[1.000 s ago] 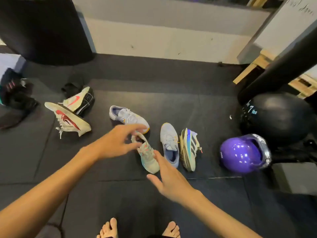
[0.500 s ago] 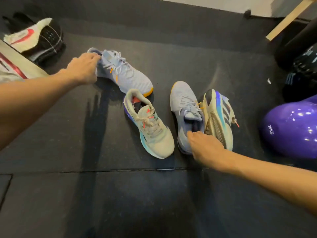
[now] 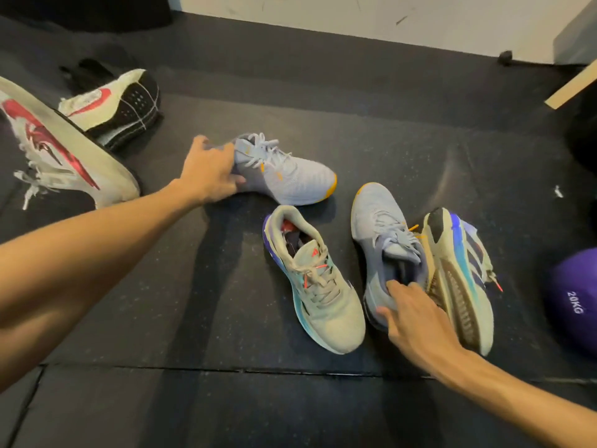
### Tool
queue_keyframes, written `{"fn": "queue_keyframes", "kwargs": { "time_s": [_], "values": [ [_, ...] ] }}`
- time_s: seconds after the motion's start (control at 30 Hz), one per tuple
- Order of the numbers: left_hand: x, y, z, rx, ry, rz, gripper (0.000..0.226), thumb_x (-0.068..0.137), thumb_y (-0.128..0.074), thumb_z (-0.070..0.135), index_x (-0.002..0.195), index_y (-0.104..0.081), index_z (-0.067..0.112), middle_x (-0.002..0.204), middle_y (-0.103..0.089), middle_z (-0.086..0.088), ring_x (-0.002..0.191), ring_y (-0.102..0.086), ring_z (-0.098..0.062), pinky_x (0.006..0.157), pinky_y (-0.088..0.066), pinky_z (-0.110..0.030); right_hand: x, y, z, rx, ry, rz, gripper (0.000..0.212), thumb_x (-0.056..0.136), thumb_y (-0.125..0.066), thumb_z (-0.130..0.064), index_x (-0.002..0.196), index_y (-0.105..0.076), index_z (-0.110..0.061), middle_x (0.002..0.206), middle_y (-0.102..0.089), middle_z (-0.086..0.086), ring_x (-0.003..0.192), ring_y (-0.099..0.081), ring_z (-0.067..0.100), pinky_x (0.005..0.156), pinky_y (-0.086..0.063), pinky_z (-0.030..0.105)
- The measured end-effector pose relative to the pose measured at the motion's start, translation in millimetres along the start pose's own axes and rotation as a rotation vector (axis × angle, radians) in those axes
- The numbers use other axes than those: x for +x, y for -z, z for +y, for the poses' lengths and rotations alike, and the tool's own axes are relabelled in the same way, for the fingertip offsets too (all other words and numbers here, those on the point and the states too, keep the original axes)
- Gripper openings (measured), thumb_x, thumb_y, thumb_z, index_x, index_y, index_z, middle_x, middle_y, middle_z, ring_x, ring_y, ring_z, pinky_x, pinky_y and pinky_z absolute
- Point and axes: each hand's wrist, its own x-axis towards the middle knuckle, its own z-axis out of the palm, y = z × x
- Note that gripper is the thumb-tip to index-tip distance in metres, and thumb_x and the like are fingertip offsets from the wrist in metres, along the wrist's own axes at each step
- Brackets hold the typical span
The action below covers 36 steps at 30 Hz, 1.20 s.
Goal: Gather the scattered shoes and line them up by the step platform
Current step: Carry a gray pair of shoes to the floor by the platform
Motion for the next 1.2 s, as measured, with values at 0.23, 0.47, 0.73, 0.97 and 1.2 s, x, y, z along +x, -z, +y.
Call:
{"fn": "queue_keyframes", "kwargs": {
  "time_s": [0.23, 0.47, 0.73, 0.97, 1.2],
  "values": [
    [4.3, 19.9, 52.0, -0.865, 0.549, 0.068, 0.045, 0.081, -0.066, 0.041, 0.056, -0.044, 0.012, 0.058, -0.049, -0.003, 0.069, -0.051, -0.029, 0.057, -0.032, -0.032, 43.5, 33.2, -10.2, 0.370, 0.089, 0.114, 0.016, 0.089, -0.066, -0.016, 0.102, -0.058, -0.009, 0.085, -0.054, 0.005, 0.078, -0.053, 0.021, 0.067, -0.033, 0.025],
    [-18.6, 7.7, 14.2, -1.302, 0.756, -0.145, 0.028, 0.076, -0.077, 0.034, 0.071, -0.062, 0.011, 0.075, -0.063, -0.004, 0.061, -0.059, -0.015, 0.057, -0.047, -0.025, 37.8, 45.3, -24.2, 0.726, 0.103, 0.126, 0.009, 0.092, -0.063, -0.010, 0.091, -0.058, -0.002, 0.080, -0.063, 0.019, 0.066, -0.061, 0.029, 0.057, -0.050, 0.029],
    [-63.3, 8.0, -17.8, -1.430, 0.197, -0.544, 0.061, 0.068, -0.079, 0.005, 0.124, -0.060, 0.020, 0.123, -0.066, 0.001, 0.111, -0.062, -0.012, 0.095, -0.049, -0.027, 34.6, 45.8, -26.7, 0.672, 0.120, 0.109, 0.014, 0.093, -0.063, -0.015, 0.102, -0.060, -0.004, 0.090, -0.065, 0.014, 0.078, -0.061, 0.033, 0.075, -0.050, 0.054],
    [-68.1, 32.8, 2.0, -1.065, -0.101, -0.407, 0.072, 0.064, -0.077, -0.010, 0.129, -0.052, 0.010, 0.126, -0.063, -0.009, 0.106, -0.057, -0.014, 0.098, -0.047, -0.033, 34.8, 46.7, -31.0, 0.545, 0.195, 0.114, 0.015, 0.089, -0.068, -0.020, 0.100, -0.061, -0.013, 0.082, -0.065, -0.001, 0.071, -0.060, 0.021, 0.065, -0.050, 0.036],
    [-79.9, 90.2, 33.6, -0.035, -0.439, -0.067, 0.033, 0.063, -0.058, 0.027, 0.090, -0.061, 0.009, 0.074, -0.066, -0.014, 0.070, -0.062, -0.036, 0.076, -0.036, -0.037, 30.6, 62.7, -58.6, -0.040, 0.400, 0.279, 0.020, 0.082, -0.071, -0.020, 0.091, -0.058, -0.007, 0.078, -0.057, 0.012, 0.068, -0.057, 0.035, 0.056, -0.045, 0.040]
  ]
}}
